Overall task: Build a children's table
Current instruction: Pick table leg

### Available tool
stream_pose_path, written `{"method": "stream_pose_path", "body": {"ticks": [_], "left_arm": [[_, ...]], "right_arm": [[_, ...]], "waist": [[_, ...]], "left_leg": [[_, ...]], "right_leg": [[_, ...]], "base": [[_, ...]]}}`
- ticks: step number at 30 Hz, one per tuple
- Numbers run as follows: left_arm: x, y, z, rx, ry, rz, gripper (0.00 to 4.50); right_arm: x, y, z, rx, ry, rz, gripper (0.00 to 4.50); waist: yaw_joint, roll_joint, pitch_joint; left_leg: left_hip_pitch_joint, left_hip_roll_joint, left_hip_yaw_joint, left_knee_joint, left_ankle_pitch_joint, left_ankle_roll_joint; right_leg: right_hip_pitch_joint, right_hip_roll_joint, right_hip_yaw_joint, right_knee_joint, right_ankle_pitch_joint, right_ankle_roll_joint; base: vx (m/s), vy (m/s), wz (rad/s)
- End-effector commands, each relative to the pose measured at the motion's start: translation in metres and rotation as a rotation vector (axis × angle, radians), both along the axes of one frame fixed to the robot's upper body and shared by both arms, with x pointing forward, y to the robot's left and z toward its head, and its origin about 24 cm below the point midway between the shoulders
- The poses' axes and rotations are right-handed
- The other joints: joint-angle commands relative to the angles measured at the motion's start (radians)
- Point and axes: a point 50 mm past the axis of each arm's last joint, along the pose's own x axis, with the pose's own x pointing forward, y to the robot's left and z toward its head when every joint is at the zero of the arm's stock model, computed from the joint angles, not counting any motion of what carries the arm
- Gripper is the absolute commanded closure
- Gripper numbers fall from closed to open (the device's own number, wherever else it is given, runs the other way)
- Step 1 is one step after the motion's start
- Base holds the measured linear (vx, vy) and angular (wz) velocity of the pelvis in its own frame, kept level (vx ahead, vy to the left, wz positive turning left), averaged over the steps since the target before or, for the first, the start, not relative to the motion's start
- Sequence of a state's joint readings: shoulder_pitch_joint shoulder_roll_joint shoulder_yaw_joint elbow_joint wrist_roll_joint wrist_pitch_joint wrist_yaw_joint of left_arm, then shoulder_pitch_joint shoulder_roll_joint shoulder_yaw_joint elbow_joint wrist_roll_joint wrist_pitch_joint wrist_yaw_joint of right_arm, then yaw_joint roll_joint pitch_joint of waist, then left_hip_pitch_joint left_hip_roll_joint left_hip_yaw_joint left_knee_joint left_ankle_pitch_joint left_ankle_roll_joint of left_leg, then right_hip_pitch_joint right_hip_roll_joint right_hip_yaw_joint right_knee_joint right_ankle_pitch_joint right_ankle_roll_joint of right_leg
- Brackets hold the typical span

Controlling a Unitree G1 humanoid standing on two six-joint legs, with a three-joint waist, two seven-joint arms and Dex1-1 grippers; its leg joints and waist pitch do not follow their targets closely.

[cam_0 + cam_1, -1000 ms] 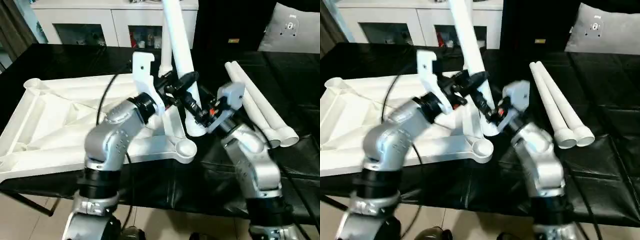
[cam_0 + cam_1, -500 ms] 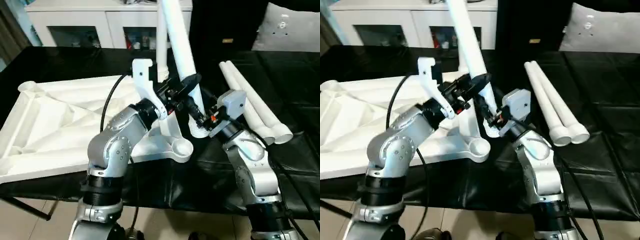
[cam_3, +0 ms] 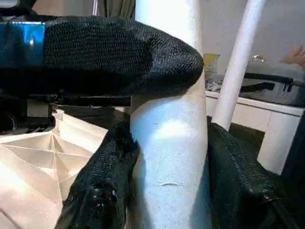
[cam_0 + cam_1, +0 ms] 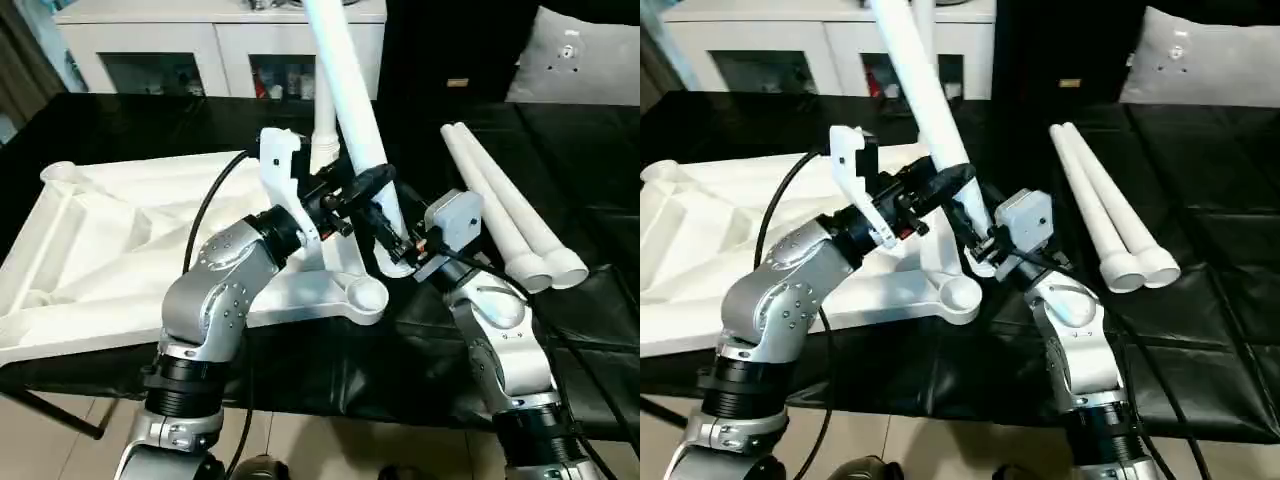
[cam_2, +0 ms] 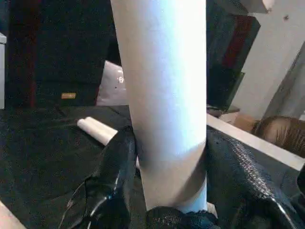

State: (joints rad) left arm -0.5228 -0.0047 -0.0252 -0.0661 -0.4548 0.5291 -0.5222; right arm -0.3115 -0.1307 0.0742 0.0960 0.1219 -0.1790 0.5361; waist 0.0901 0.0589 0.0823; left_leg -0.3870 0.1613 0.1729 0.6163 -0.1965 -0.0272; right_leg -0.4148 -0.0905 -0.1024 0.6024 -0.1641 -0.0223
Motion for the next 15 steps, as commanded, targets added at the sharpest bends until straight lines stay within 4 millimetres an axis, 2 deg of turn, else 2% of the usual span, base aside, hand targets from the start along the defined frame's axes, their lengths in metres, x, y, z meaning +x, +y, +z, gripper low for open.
{"method": "stream_pose_path", "body": {"ticks": [1, 4, 8, 11, 15], "left_arm": [[-0.006, -0.013, 0.009, -0.068, -0.009, -0.076, 2.42], [-0.003, -0.014, 0.009, -0.143, 0.064, -0.054, 2.42], [0.002, -0.016, 0.008, -0.29, 0.229, -0.049, 2.42], [0.003, -0.015, 0.008, -0.296, 0.234, -0.049, 2.42], [0.005, -0.013, 0.008, -0.279, 0.226, -0.03, 2.42]], "right_arm": [[-0.001, 0.01, -0.008, -0.043, 0.026, 0.045, 2.66], [0.0, 0.01, -0.007, -0.047, 0.017, 0.043, 2.66], [0.003, 0.011, -0.006, -0.05, 0.009, 0.04, 2.66], [0.003, 0.012, -0.006, -0.056, 0.005, 0.044, 2.66], [0.003, 0.012, -0.006, -0.06, 0.004, 0.046, 2.66]], "waist": [[0.0, -0.015, -0.09], [-0.001, -0.019, -0.09], [0.0, -0.02, -0.088], [0.0, -0.021, -0.089], [0.0, -0.02, -0.088]], "left_leg": [[0.006, 0.063, -0.023, -0.068, -0.115, 0.09], [0.006, 0.06, -0.021, -0.066, -0.122, 0.088], [0.004, 0.058, -0.02, -0.064, -0.134, 0.091], [0.005, 0.057, -0.022, -0.064, -0.132, 0.098], [0.005, 0.058, -0.022, -0.064, -0.122, 0.106]], "right_leg": [[0.069, -0.067, 0.057, -0.067, -0.213, -0.197], [0.07, -0.067, 0.057, -0.068, -0.23, -0.191], [0.067, -0.064, 0.053, -0.076, -0.271, -0.184], [0.066, -0.063, 0.053, -0.077, -0.28, -0.169], [0.065, -0.063, 0.054, -0.076, -0.27, -0.166]], "base": [[0.0, 0.0, 0.0], [0.0, 0.0, 0.0], [0.0, 0.0, 0.0], [0.0, 0.0, 0.0], [0.0, 0.0, 0.0]]}}
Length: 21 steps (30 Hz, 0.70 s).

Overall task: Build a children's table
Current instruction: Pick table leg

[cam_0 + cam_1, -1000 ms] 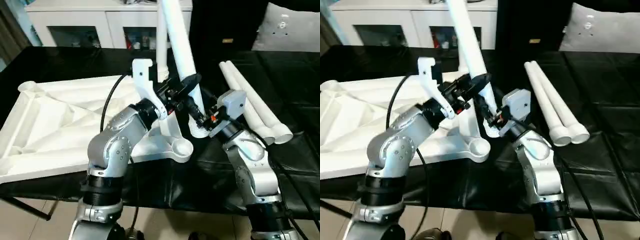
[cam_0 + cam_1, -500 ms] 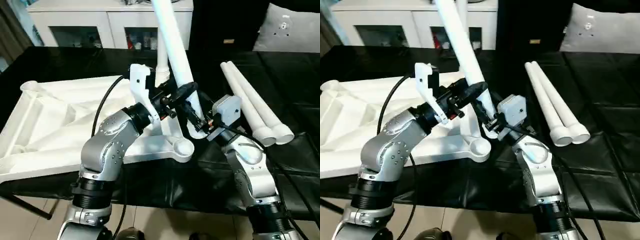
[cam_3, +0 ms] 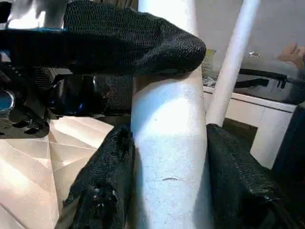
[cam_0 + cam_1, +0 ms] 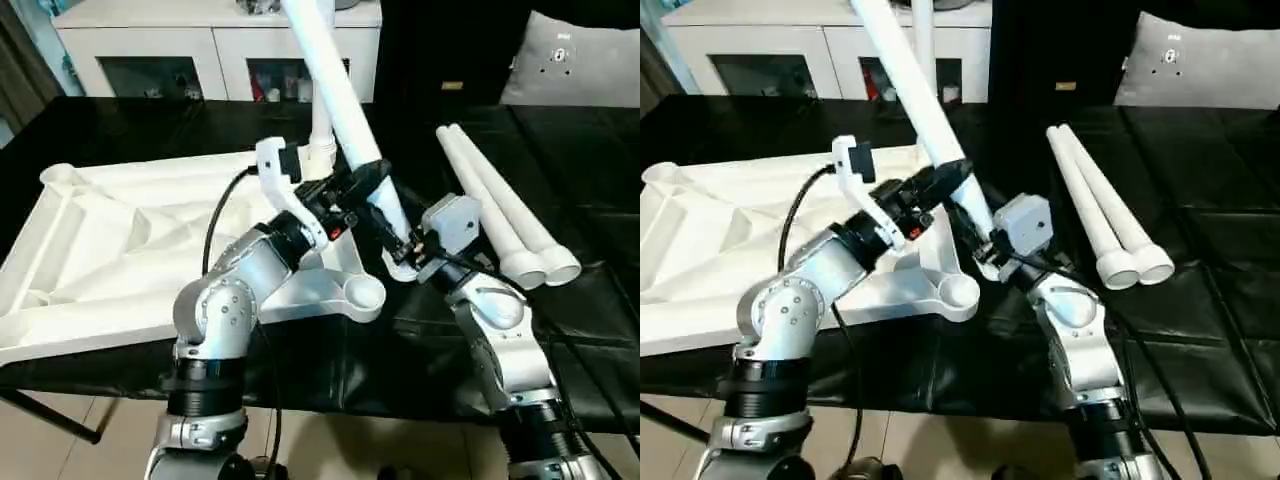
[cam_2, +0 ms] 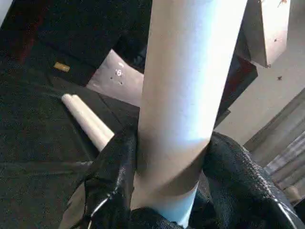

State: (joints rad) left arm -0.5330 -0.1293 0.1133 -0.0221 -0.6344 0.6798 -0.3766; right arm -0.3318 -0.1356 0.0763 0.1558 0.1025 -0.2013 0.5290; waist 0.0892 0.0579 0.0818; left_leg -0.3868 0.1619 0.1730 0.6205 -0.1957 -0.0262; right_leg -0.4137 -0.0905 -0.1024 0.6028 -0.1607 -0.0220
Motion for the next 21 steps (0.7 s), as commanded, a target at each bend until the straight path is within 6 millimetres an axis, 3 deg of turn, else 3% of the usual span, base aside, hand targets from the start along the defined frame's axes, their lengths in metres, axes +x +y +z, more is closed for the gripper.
{"method": "stream_pose_path", "body": {"ticks": [1, 3, 7, 8, 11, 15, 17, 21], "left_arm": [[0.001, -0.008, 0.017, -0.034, -0.053, -0.029, 2.42], [0.002, -0.007, 0.017, -0.019, -0.058, -0.016, 2.42], [0.004, -0.004, 0.019, 0.006, -0.059, 0.027, 2.42], [0.006, -0.003, 0.02, 0.016, -0.064, 0.044, 2.42], [0.008, -0.001, 0.021, 0.057, -0.089, 0.071, 2.42], [0.011, 0.003, 0.022, 0.106, -0.119, 0.109, 2.42], [0.012, 0.004, 0.022, 0.119, -0.125, 0.119, 2.42], [0.015, 0.006, 0.02, 0.141, -0.119, 0.15, 2.42]], "right_arm": [[-0.002, 0.012, 0.0, -0.04, -0.01, 0.056, 2.66], [-0.001, 0.012, 0.0, -0.048, -0.012, 0.044, 2.66], [0.001, 0.012, -0.001, -0.032, 0.009, 0.058, 2.66], [0.001, 0.012, -0.001, -0.025, 0.019, 0.067, 2.31], [0.002, 0.012, -0.001, -0.03, 0.028, 0.075, 1.92], [0.003, 0.011, -0.002, -0.038, 0.045, 0.078, 1.56], [0.003, 0.009, -0.003, -0.044, 0.051, 0.077, 1.56], [0.003, 0.006, -0.004, -0.034, 0.076, 0.088, 1.14]], "waist": [[0.001, -0.02, -0.088], [0.0, -0.025, -0.088], [0.002, -0.023, -0.088], [0.002, -0.026, -0.089], [0.001, -0.026, -0.088], [0.002, -0.025, -0.089], [0.003, -0.024, -0.091], [0.003, -0.021, -0.092]], "left_leg": [[0.005, 0.057, -0.022, -0.068, -0.122, 0.105], [0.005, 0.057, -0.021, -0.067, -0.111, 0.109], [0.005, 0.057, -0.022, -0.066, -0.106, 0.114], [0.005, 0.056, -0.022, -0.066, -0.103, 0.116], [0.004, 0.057, -0.023, -0.067, -0.105, 0.117], [0.005, 0.057, -0.023, -0.067, -0.105, 0.11], [0.006, 0.058, -0.023, -0.066, -0.101, 0.107], [0.005, 0.058, -0.023, -0.064, -0.093, 0.112]], "right_leg": [[0.064, -0.063, 0.053, -0.076, -0.272, -0.166], [0.064, -0.063, 0.054, -0.075, -0.26, -0.167], [0.064, -0.064, 0.054, -0.073, -0.255, -0.172], [0.065, -0.064, 0.054, -0.072, -0.255, -0.172], [0.064, -0.063, 0.053, -0.074, -0.264, -0.164], [0.064, -0.063, 0.053, -0.075, -0.268, -0.158], [0.064, -0.064, 0.054, -0.073, -0.255, -0.164], [0.066, -0.064, 0.054, -0.069, -0.226, -0.178]], "base": [[0.0, 0.0, 0.0], [0.0, 0.0, 0.0], [0.0, 0.0, 0.0], [0.0, 0.0, 0.0], [0.0, 0.0, 0.0], [0.0, 0.0, 0.0], [0.0, 0.0, 0.0], [0.0, 0.0, 0.0]]}}
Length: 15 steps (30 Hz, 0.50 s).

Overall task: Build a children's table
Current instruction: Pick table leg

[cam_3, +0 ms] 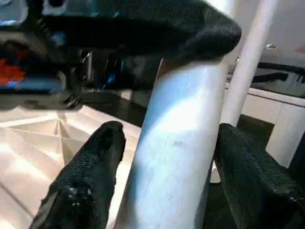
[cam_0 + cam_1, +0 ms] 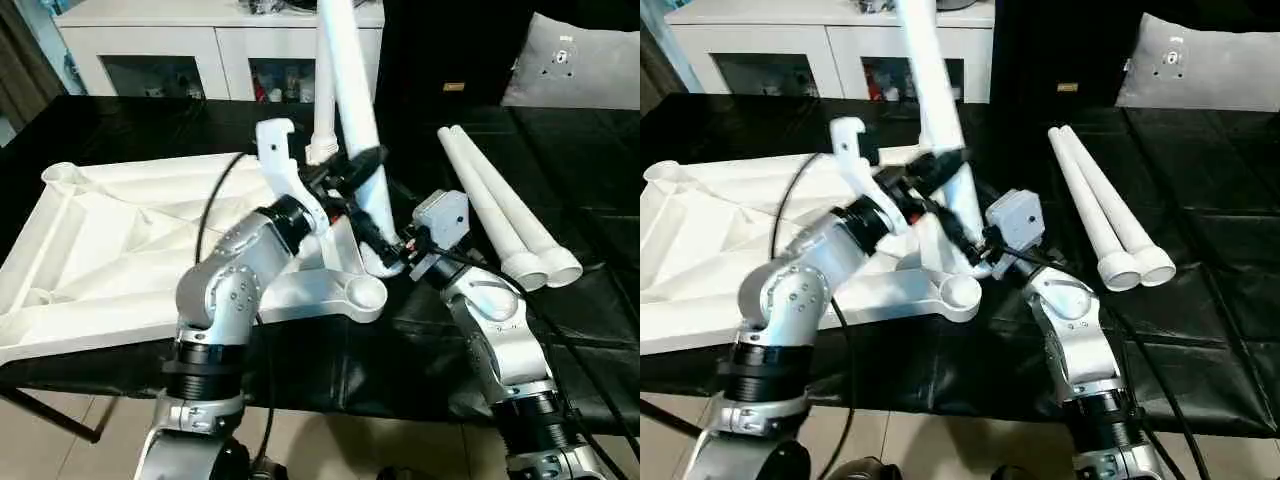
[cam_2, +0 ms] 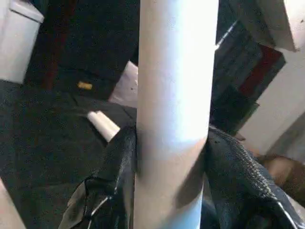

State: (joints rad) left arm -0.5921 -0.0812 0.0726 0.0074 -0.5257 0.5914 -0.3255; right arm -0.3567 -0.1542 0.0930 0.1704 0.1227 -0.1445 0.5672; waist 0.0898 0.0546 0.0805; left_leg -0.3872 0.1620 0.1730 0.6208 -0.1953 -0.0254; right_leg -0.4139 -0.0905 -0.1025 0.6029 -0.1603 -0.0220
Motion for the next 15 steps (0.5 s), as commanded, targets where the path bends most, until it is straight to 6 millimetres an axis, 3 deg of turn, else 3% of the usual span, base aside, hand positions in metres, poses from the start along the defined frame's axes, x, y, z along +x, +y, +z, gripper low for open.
{"method": "stream_pose_path", "body": {"ticks": [1, 6, 15], "left_arm": [[0.003, 0.002, 0.008, 0.007, -0.034, 0.032, 2.42], [0.009, 0.009, 0.005, 0.017, -0.021, 0.076, 2.42], [0.016, 0.029, 0.003, 0.081, -0.028, 0.111, 2.51]], "right_arm": [[-0.001, 0.004, -0.002, -0.007, 0.027, 0.04, 1.05], [-0.001, -0.005, 0.003, 0.03, 0.047, 0.023, 0.68], [-0.01, -0.043, 0.025, 0.334, 0.234, 0.145, 0.03]], "waist": [[0.001, -0.018, -0.09], [0.001, -0.015, -0.091], [0.01, -0.016, -0.093]], "left_leg": [[0.005, 0.058, -0.023, -0.065, -0.096, 0.115], [0.006, 0.057, -0.023, -0.065, -0.104, 0.112], [0.008, 0.058, -0.025, -0.062, -0.076, 0.137]], "right_leg": [[0.067, -0.063, 0.053, -0.069, -0.223, -0.18], [0.067, -0.062, 0.053, -0.071, -0.23, -0.177], [0.069, -0.061, 0.052, -0.068, -0.207, -0.18]], "base": [[0.0, 0.0, 0.0], [0.0, 0.0, 0.0], [0.0, 0.0, 0.0]]}}
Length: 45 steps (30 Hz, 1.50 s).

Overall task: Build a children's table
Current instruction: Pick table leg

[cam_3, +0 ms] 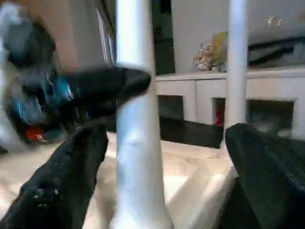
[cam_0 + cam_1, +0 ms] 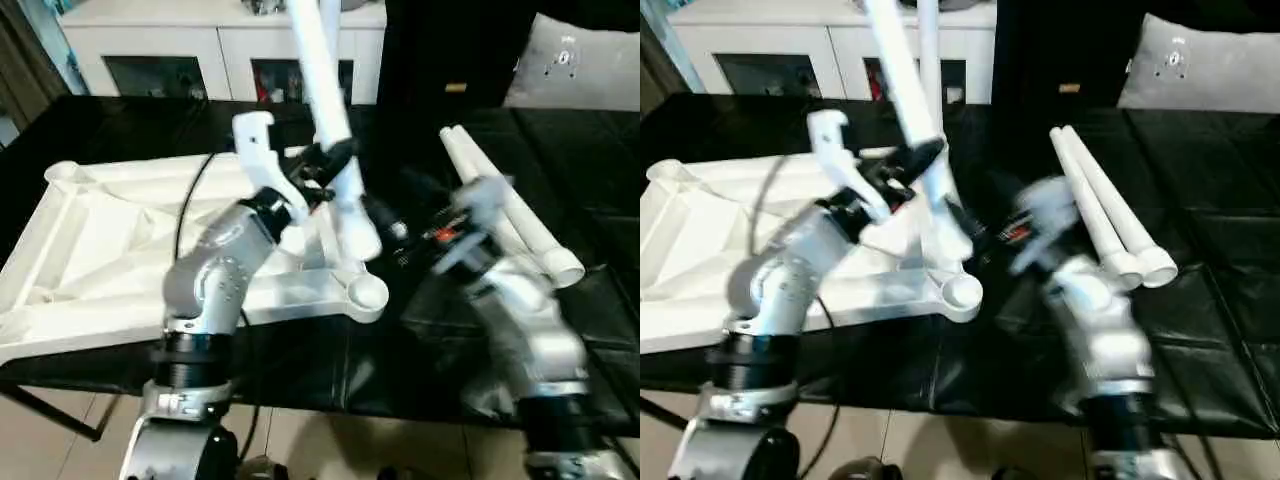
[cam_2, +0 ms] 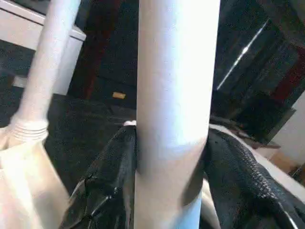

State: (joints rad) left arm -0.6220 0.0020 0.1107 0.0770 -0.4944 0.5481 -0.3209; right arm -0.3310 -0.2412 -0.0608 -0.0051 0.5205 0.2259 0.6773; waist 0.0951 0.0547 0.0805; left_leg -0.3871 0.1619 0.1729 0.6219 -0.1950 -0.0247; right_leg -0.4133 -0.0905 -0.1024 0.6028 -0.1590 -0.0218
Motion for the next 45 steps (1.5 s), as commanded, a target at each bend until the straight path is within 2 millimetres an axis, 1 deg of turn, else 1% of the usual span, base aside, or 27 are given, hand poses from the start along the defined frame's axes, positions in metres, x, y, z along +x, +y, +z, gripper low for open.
{"method": "stream_pose_path", "body": {"ticks": [1, 2, 4, 5, 6, 9, 11, 14, 16, 17, 19, 20, 21, 23, 24, 25, 26, 28, 29, 31, 34, 35, 37, 38, 39, 42, 45], "left_arm": [[0.002, 0.003, 0.005, 0.024, -0.021, -0.001, 2.57], [0.002, 0.005, 0.004, 0.039, -0.022, -0.007, 2.6], [0.003, 0.007, 0.005, 0.048, -0.023, -0.012, 2.61], [0.003, 0.008, 0.005, 0.056, -0.023, -0.019, 2.63], [0.002, 0.008, 0.005, 0.065, -0.027, -0.029, 2.64], [0.001, 0.009, 0.007, 0.076, -0.036, -0.074, 2.65], [-0.001, 0.008, 0.008, 0.075, -0.039, -0.106, 2.65], [-0.006, 0.007, 0.012, 0.053, -0.048, -0.213, 2.65], [-0.009, 0.006, 0.014, 0.078, -0.058, -0.29, 2.65], [-0.011, 0.006, 0.014, 0.091, -0.057, -0.323, 2.65], [-0.012, 0.006, 0.014, 0.097, -0.057, -0.353, 2.65], [-0.015, 0.006, 0.017, 0.092, -0.065, -0.408, 2.65], [-0.016, 0.006, 0.019, 0.084, -0.071, -0.439, 2.65], [-0.018, 0.007, 0.021, 0.075, -0.078, -0.473, 2.65], [-0.019, 0.006, 0.023, 0.064, -0.087, -0.506, 2.65], [-0.022, 0.006, 0.027, 0.053, -0.103, -0.55, 2.65], [-0.022, 0.006, 0.028, 0.049, -0.109, -0.563, 2.65], [-0.025, 0.005, 0.032, 0.036, -0.126, -0.603, 2.65], [-0.026, 0.004, 0.033, 0.035, -0.136, -0.625, 2.65], [-0.029, 0.002, 0.035, 0.039, -0.151, -0.658, 2.65], [-0.032, -0.001, 0.036, 0.058, -0.17, -0.709, 2.65], [-0.036, -0.005, 0.035, 0.086, -0.184, -0.751, 2.65], [-0.037, -0.006, 0.034, 0.094, -0.189, -0.765, 2.65], [-0.038, -0.007, 0.034, 0.103, -0.193, -0.775, 2.65], [-0.039, -0.008, 0.034, 0.109, -0.194, -0.784, 2.65], [-0.042, -0.013, 0.034, 0.125, -0.215, -0.836, 2.65], [-0.043, -0.016, 0.035, 0.123, -0.234, -0.863, 2.65]], "right_arm": [[-0.005, -0.007, 0.006, 0.062, 0.027, 0.054, 0.0], [-0.006, -0.014, 0.008, 0.08, 0.041, 0.055, 0.0], [-0.005, -0.021, 0.01, 0.087, 0.055, 0.036, 0.0], [-0.002, -0.027, 0.009, 0.089, 0.074, -0.005, 0.0], [0.0, -0.032, 0.008, 0.076, 0.097, -0.031, 0.0], [0.002, -0.038, 0.004, 0.006, 0.149, -0.039, 0.0], [0.001, -0.04, 0.002, -0.034, 0.17, -0.027, 0.0], [-0.002, -0.037, 0.002, -0.068, 0.19, 0.043, 0.0], [-0.004, -0.036, 0.004, -0.081, 0.198, 0.098, 0.0], [-0.005, -0.035, 0.005, -0.091, 0.206, 0.121, 0.0], [-0.006, -0.035, 0.005, -0.105, 0.21, 0.144, 0.0], [-0.007, -0.035, 0.006, -0.12, 0.22, 0.185, 0.0], [-0.008, -0.035, 0.008, -0.121, 0.224, 0.213, 0.0], [-0.01, -0.034, 0.01, -0.124, 0.226, 0.246, 0.0], [-0.011, -0.034, 0.012, -0.127, 0.226, 0.279, 0.0], [-0.013, -0.034, 0.015, -0.129, 0.226, 0.324, 0.0], [-0.013, -0.034, 0.016, -0.129, 0.225, 0.339, 0.0], [-0.015, -0.033, 0.019, -0.128, 0.222, 0.386, 0.0], [-0.016, -0.032, 0.021, -0.12, 0.218, 0.419, 0.0], [-0.018, -0.031, 0.024, -0.114, 0.211, 0.464, 0.0], [-0.02, -0.028, 0.025, -0.132, 0.208, 0.533, 0.0], [-0.021, -0.023, 0.024, -0.153, 0.21, 0.576, 0.0], [-0.022, -0.022, 0.024, -0.159, 0.212, 0.588, 0.0], [-0.021, -0.021, 0.024, -0.167, 0.212, 0.596, 0.0], [-0.021, -0.02, 0.024, -0.171, 0.212, 0.604, 0.0], [-0.02, -0.015, 0.024, -0.186, 0.219, 0.656, 0.0], [-0.02, -0.012, 0.022, -0.214, 0.217, 0.689, 0.0]], "waist": [[0.005, -0.017, -0.093], [0.007, -0.016, -0.093], [0.009, -0.018, -0.091], [0.01, -0.018, -0.091], [0.009, -0.02, -0.09], [0.011, -0.02, -0.091], [0.013, -0.018, -0.091], [0.015, -0.02, -0.091], [0.016, -0.021, -0.092], [0.017, -0.022, -0.092], [0.017, -0.022, -0.09], [0.019, -0.023, -0.091], [0.019, -0.028, -0.091], [0.023, -0.024, -0.091], [0.022, -0.028, -0.09], [0.023, -0.033, -0.092], [0.025, -0.027, -0.093], [0.026, -0.028, -0.093], [0.026, -0.032, -0.095], [0.027, -0.031, -0.094], [0.027, -0.033, -0.095], [0.028, -0.034, -0.095], [0.027, -0.034, -0.094], [0.027, -0.032, -0.094], [0.026, -0.035, -0.093], [0.024, -0.034, -0.092], [0.025, -0.035, -0.091]], "left_leg": [[0.007, 0.058, -0.025, -0.063, -0.075, 0.135], [0.009, 0.057, -0.024, -0.064, -0.081, 0.128], [0.008, 0.057, -0.024, -0.065, -0.088, 0.112], [0.008, 0.057, -0.023, -0.065, -0.091, 0.101], [0.008, 0.056, -0.023, -0.066, -0.092, 0.09], [0.01, 0.054, -0.023, -0.067, -0.097, 0.074], [0.01, 0.054, -0.022, -0.066, -0.096, 0.071], [0.009, 0.054, -0.022, -0.065, -0.093, 0.077], [0.008, 0.054, -0.021, -0.065, -0.089, 0.082], [0.009, 0.055, -0.022, -0.065, -0.087, 0.086], [0.01, 0.056, -0.021, -0.065, -0.088, 0.085], [0.01, 0.055, -0.021, -0.065, -0.085, 0.084], [0.011, 0.055, -0.019, -0.064, -0.087, 0.083], [0.011, 0.055, -0.019, -0.063, -0.088, 0.082], [0.011, 0.056, -0.019, -0.064, -0.089, 0.082], [0.011, 0.055, -0.019, -0.063, -0.085, 0.083], [0.011, 0.057, -0.02, -0.063, -0.076, 0.087], [0.011, 0.057, -0.02, -0.062, -0.074, 0.087], [0.011, 0.057, -0.019, -0.062, -0.073, 0.087], [0.01, 0.058, -0.019, -0.062, -0.073, 0.088], [0.01, 0.057, -0.019, -0.061, -0.07, 0.084], [0.009, 0.056, -0.019, -0.061, -0.071, 0.083], [0.008, 0.058, -0.019, -0.062, -0.074, 0.082], [0.01, 0.059, -0.02, -0.062, -0.081, 0.073], [0.009, 0.058, -0.019, -0.062, -0.086, 0.068], [0.011, 0.058, -0.02, -0.062, -0.106, 0.056], [0.01, 0.058, -0.02, -0.062, -0.112, 0.05]], "right_leg": [[0.068, -0.062, 0.052, -0.068, -0.21, -0.178], [0.066, -0.062, 0.051, -0.07, -0.23, -0.174], [0.065, -0.064, 0.05, -0.073, -0.256, -0.167], [0.063, -0.064, 0.05, -0.074, -0.27, -0.164], [0.063, -0.064, 0.05, -0.076, -0.284, -0.159], [0.063, -0.064, 0.049, -0.077, -0.298, -0.152], [0.063, -0.064, 0.05, -0.076, -0.299, -0.15], [0.063, -0.066, 0.05, -0.075, -0.291, -0.157], [0.063, -0.066, 0.05, -0.074, -0.285, -0.162], [0.063, -0.067, 0.05, -0.073, -0.285, -0.163], [0.062, -0.065, 0.051, -0.072, -0.286, -0.166], [0.062, -0.066, 0.051, -0.072, -0.286, -0.169], [0.063, -0.066, 0.051, -0.073, -0.294, -0.166], [0.063, -0.068, 0.051, -0.072, -0.304, -0.168], [0.062, -0.067, 0.051, -0.073, -0.306, -0.166], [0.065, -0.067, 0.051, -0.071, -0.303, -0.166], [0.064, -0.069, 0.052, -0.069, -0.296, -0.17], [0.063, -0.068, 0.052, -0.069, -0.287, -0.174], [0.065, -0.07, 0.052, -0.068, -0.285, -0.179], [0.065, -0.07, 0.052, -0.067, -0.288, -0.18], [0.065, -0.069, 0.052, -0.069, -0.308, -0.168], [0.065, -0.069, 0.052, -0.068, -0.312, -0.164], [0.064, -0.069, 0.053, -0.069, -0.32, -0.16], [0.063, -0.07, 0.053, -0.07, -0.329, -0.162], [0.063, -0.069, 0.053, -0.07, -0.337, -0.159], [0.061, -0.068, 0.053, -0.073, -0.369, -0.149], [0.062, -0.07, 0.054, -0.076, -0.388, -0.14]], "base": [[0.0, 0.0, 0.0], [0.0, 0.0, 0.0], [0.0, 0.0, 0.0], [0.0, 0.0, 0.0], [0.0, 0.0, 0.0], [0.0, 0.0, 0.0], [0.0, 0.0, 0.0], [0.0, 0.0, 0.0], [0.0, 0.0, 0.0], [0.0, 0.0, 0.0], [0.0, 0.0, 0.0], [0.0, 0.0, 0.0], [0.0, 0.0, 0.0], [0.0, 0.0, 0.0], [0.0, 0.0, 0.0], [0.0, 0.0, 0.0], [0.0, 0.0, 0.0], [0.0, 0.0, 0.0], [0.0, 0.0, 0.0], [0.0, 0.0, 0.0], [0.0, 0.0, 0.0], [0.0, 0.0, 0.0], [0.0, 0.0, 0.0], [0.0, 0.0, 0.0], [0.0, 0.0, 0.0], [0.0, 0.0, 0.0], [0.0, 0.0, 0.0]]}}
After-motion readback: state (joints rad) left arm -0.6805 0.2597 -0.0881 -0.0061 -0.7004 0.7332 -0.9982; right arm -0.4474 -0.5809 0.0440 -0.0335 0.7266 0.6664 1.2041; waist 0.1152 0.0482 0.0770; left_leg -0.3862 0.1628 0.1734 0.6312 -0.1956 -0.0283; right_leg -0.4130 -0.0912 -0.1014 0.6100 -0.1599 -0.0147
